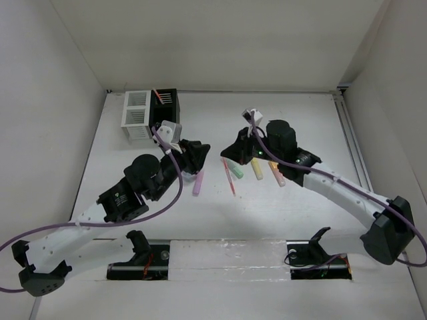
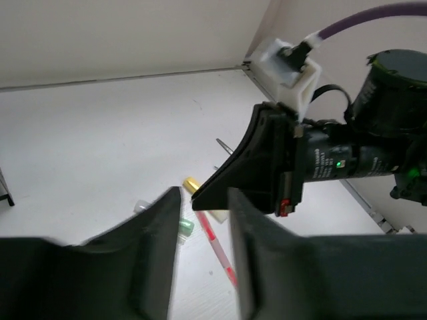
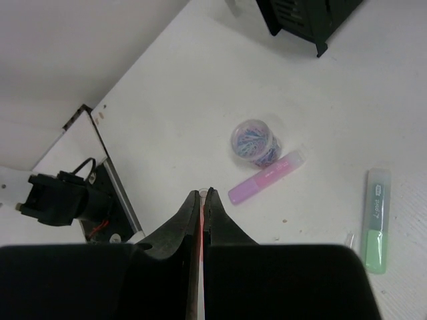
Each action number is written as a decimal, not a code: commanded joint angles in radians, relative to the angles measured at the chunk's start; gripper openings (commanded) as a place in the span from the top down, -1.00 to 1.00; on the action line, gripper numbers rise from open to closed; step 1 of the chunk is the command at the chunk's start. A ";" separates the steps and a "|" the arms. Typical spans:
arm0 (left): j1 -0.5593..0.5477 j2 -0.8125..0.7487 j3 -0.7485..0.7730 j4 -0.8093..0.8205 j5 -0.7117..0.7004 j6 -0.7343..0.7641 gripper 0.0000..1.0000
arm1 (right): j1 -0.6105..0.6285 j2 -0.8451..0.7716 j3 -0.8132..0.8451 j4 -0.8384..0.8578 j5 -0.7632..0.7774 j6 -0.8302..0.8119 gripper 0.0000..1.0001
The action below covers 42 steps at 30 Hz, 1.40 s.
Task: Sort the stationery into containers
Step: Place the pen in the storage box.
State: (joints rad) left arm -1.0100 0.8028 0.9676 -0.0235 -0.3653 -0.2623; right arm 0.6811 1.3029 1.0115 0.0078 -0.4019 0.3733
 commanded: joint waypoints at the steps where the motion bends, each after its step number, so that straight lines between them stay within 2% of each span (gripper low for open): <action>1: 0.002 -0.033 -0.029 0.072 0.017 -0.031 0.30 | -0.018 -0.089 -0.001 0.077 -0.028 0.013 1.00; 2: 0.002 -0.042 -0.029 0.083 0.037 -0.031 0.10 | -0.028 -0.099 -0.001 0.077 -0.028 0.013 1.00; 3: 0.002 -0.042 -0.042 0.083 0.037 -0.031 -0.30 | -0.037 -0.111 -0.001 0.077 -0.028 0.022 1.00; 4: 0.002 -0.051 -0.056 0.106 0.058 -0.041 -0.52 | -0.037 -0.132 -0.001 0.087 -0.037 0.022 1.00; 6: 0.002 -0.062 -0.075 0.129 0.104 -0.041 -0.88 | -0.046 -0.155 -0.001 0.098 -0.037 0.036 1.00; 7: 0.002 -0.073 -0.075 0.138 0.124 -0.041 -0.99 | -0.046 -0.166 -0.001 0.098 -0.037 0.045 1.00; 17: 0.002 0.002 -0.124 0.266 0.402 -0.031 -1.00 | -0.055 -0.261 -0.025 0.214 -0.106 0.134 1.00; 30: 0.002 0.044 -0.144 0.309 0.448 -0.022 -0.97 | -0.064 -0.330 -0.025 0.256 -0.127 0.176 1.00; 39: 0.002 0.055 -0.153 0.349 0.448 -0.022 -0.72 | -0.064 -0.309 -0.065 0.382 -0.219 0.259 1.00; 42: 0.002 0.078 -0.144 0.349 0.448 -0.022 -0.52 | -0.064 -0.309 -0.065 0.393 -0.219 0.269 1.00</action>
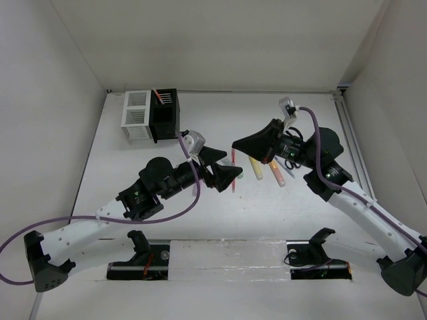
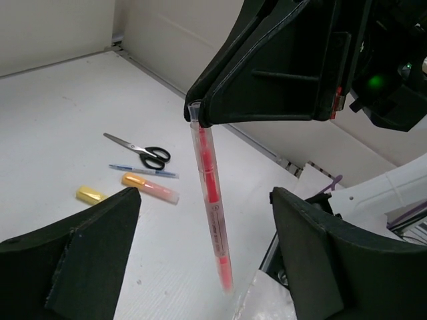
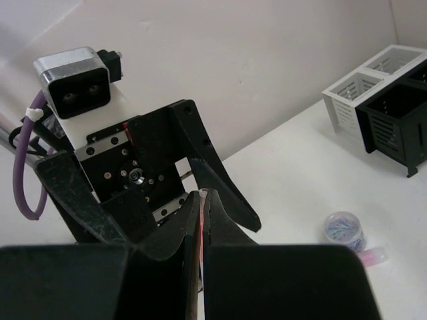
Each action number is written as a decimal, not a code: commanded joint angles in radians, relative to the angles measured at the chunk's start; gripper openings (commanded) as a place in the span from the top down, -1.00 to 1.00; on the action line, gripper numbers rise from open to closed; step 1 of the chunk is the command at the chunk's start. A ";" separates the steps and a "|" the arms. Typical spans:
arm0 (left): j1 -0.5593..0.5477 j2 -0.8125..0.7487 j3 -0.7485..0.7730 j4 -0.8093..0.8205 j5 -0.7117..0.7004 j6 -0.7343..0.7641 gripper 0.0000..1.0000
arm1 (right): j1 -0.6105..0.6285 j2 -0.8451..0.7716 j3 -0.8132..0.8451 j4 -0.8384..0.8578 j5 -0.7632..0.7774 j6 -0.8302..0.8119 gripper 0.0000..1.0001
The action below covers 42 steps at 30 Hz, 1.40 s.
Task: Sort the stationery into containers
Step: Place the pen in the storage box.
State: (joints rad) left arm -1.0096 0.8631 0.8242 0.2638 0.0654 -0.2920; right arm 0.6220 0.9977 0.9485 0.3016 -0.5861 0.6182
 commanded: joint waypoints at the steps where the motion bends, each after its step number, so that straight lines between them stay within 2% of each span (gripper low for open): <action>1: 0.002 0.028 0.000 0.061 0.027 0.017 -0.46 | -0.005 -0.004 -0.002 0.099 -0.044 0.034 1.00; 6: 0.002 0.040 0.000 0.071 0.037 0.017 -0.16 | -0.005 -0.004 -0.002 0.110 -0.044 0.034 1.00; 7: 0.002 0.040 0.000 0.071 0.037 0.017 0.17 | -0.005 -0.004 -0.002 0.110 -0.044 0.034 1.00; 10: 0.002 0.050 0.012 0.058 0.016 0.017 0.69 | -0.005 -0.004 -0.002 0.110 -0.053 0.034 1.00; 11: 0.002 0.050 0.024 0.045 0.007 0.017 0.97 | -0.005 -0.004 -0.002 0.110 -0.054 0.034 1.00; 15: 0.002 0.071 0.047 0.025 -0.027 0.008 1.00 | -0.005 -0.004 -0.013 0.122 -0.054 0.034 1.00; 16: 0.002 0.071 0.047 0.025 -0.027 0.008 1.00 | -0.005 -0.004 -0.013 0.134 -0.054 0.034 0.91; 17: 0.002 0.071 0.058 0.025 -0.027 0.008 1.00 | -0.005 -0.004 -0.013 0.134 -0.054 0.034 0.58; 20: 0.002 0.080 0.058 0.025 -0.027 0.017 1.00 | -0.005 -0.004 -0.022 0.143 -0.054 0.034 -0.02; 24: 0.002 0.080 0.058 0.025 -0.027 0.017 1.00 | -0.005 -0.022 -0.022 0.143 -0.044 0.043 -0.40; 26: 0.002 0.080 0.049 0.025 -0.053 0.017 1.00 | -0.005 -0.022 -0.031 0.143 -0.044 0.043 -0.52; 28: 0.002 0.080 0.049 0.025 -0.087 0.017 1.00 | -0.016 -0.031 -0.031 0.143 -0.034 0.043 -0.95; 32: 0.002 0.080 0.039 0.025 -0.205 -0.001 1.00 | -0.077 -0.066 -0.051 0.093 0.029 0.017 -1.00; 33: 0.002 0.092 0.039 0.014 -0.298 -0.013 1.00 | -0.117 -0.067 -0.060 0.055 0.055 0.005 -1.00; 34: 0.049 0.128 0.079 -0.027 -0.391 -0.065 1.00 | -0.199 -0.095 -0.086 0.032 0.055 0.005 -1.00; 35: 0.049 0.128 0.079 -0.028 -0.392 -0.065 1.00 | -0.200 -0.096 -0.096 0.031 0.055 0.005 -1.00; 37: 0.146 0.187 0.147 -0.099 -0.446 -0.126 1.00 | -0.252 -0.125 -0.112 0.019 0.046 0.005 -1.00; 39: 0.262 0.259 0.193 -0.126 -0.435 -0.143 1.00 | -0.312 -0.152 -0.135 0.019 0.034 0.005 -1.00; 42: 0.359 0.339 0.300 -0.147 -0.473 -0.144 1.00 | -0.350 -0.165 -0.146 0.010 0.009 0.005 -1.00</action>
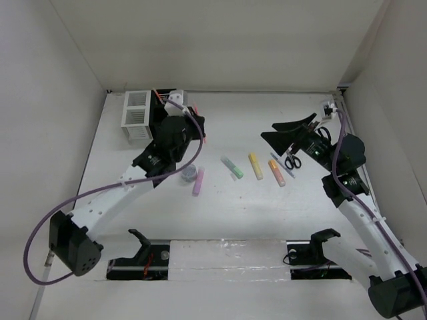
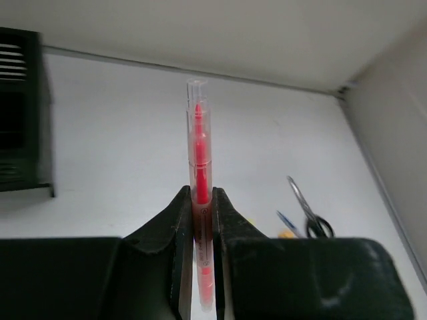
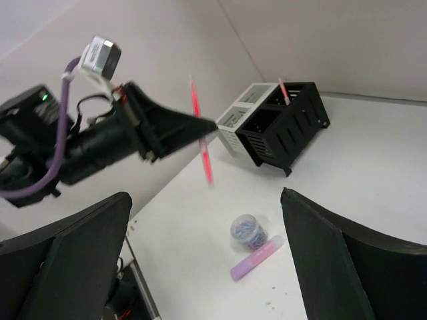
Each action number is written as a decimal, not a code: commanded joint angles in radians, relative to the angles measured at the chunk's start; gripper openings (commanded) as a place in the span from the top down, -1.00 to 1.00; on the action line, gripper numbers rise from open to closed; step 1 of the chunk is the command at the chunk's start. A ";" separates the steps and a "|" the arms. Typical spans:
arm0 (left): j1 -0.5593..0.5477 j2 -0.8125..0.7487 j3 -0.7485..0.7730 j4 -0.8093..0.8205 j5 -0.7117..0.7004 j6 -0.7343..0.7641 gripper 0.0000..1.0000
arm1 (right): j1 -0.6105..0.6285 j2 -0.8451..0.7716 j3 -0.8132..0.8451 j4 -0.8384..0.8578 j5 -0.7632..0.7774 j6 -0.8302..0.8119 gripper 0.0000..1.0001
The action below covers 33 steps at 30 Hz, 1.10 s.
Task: Sort the stationery into containers
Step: Place the pen in the storage box.
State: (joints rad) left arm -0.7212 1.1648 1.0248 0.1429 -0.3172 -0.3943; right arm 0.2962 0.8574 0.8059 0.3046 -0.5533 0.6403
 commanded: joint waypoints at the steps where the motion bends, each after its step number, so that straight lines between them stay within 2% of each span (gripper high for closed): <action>1: 0.110 0.097 0.153 -0.026 -0.114 -0.041 1.00 | -0.025 -0.034 -0.016 0.007 -0.023 -0.028 -1.00; 4: 0.173 0.247 0.245 -0.004 -0.238 0.049 1.00 | -0.035 -0.053 -0.036 0.007 -0.036 -0.028 -1.00; 5: 0.190 0.287 0.317 -0.003 -0.281 0.069 1.00 | -0.035 -0.064 -0.036 -0.004 -0.036 -0.040 -1.00; 8: 0.271 0.419 0.421 0.050 -0.281 0.138 1.00 | -0.035 -0.075 -0.060 -0.013 -0.045 -0.050 -1.00; 15: 0.416 0.617 0.581 0.190 -0.310 0.209 1.00 | -0.045 -0.064 -0.117 -0.022 -0.077 -0.070 -1.00; 20: 0.427 0.749 0.633 0.374 -0.350 0.351 1.00 | -0.045 -0.028 -0.117 -0.022 -0.077 -0.079 -1.00; 25: 0.460 0.890 0.744 0.388 -0.362 0.361 1.00 | -0.045 0.023 -0.108 -0.022 -0.068 -0.100 -1.00; 30: 0.479 0.961 0.764 0.518 -0.382 0.371 1.00 | -0.045 0.083 -0.079 -0.022 -0.082 -0.110 -1.00; 33: 0.479 1.012 0.779 0.541 -0.392 0.382 1.00 | -0.045 0.111 -0.070 -0.022 -0.091 -0.110 -1.00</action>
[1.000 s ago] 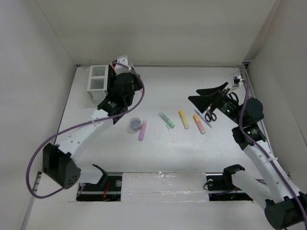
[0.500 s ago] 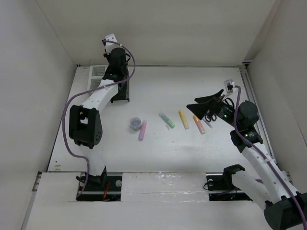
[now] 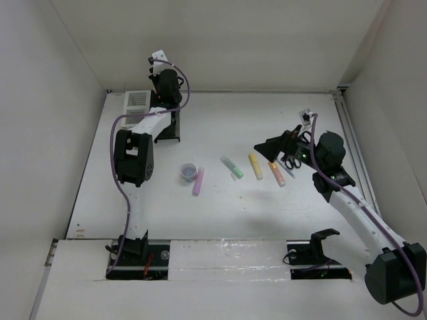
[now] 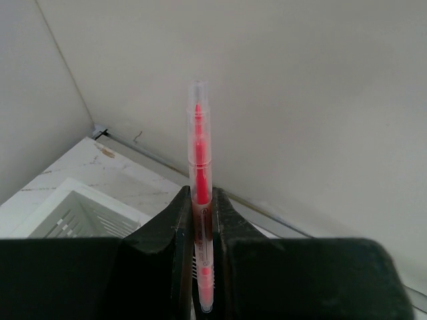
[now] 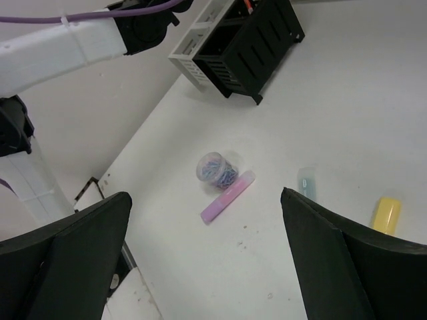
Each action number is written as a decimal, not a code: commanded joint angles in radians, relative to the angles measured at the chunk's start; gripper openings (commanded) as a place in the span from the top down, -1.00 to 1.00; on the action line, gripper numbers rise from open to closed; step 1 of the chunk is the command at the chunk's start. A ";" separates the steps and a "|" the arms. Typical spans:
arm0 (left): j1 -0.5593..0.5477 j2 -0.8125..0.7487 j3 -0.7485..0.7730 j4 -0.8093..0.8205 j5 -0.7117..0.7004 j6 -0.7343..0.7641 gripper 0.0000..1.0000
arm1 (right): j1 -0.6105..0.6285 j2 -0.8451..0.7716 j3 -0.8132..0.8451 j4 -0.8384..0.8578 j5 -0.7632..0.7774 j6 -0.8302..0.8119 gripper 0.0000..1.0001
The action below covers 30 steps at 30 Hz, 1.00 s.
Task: Sort the stationery into containers
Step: Place the pen in the storage box.
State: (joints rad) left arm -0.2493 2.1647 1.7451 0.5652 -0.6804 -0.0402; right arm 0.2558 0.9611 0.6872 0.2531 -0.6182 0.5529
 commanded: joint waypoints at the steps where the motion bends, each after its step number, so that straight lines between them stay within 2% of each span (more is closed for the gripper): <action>1: 0.007 0.023 0.071 0.119 -0.028 0.028 1.00 | -0.004 0.020 0.058 0.029 -0.026 -0.022 -1.00; 10: 0.007 0.057 0.004 0.110 -0.005 -0.056 1.00 | -0.004 0.050 0.067 0.029 -0.008 -0.031 -1.00; 16: 0.007 0.009 -0.082 0.099 0.007 -0.154 1.00 | -0.004 0.041 0.058 0.029 -0.008 -0.022 -1.00; 25: -0.013 -0.032 -0.156 0.081 -0.008 -0.181 1.00 | 0.005 -0.022 0.028 0.029 -0.017 -0.013 -1.00; 30: -0.013 -0.063 -0.191 0.059 -0.008 -0.208 0.87 | 0.005 -0.033 0.018 0.029 -0.017 -0.004 -1.00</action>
State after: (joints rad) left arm -0.2569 2.1910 1.5700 0.6197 -0.6750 -0.2199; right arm 0.2562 0.9436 0.7052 0.2447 -0.6220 0.5465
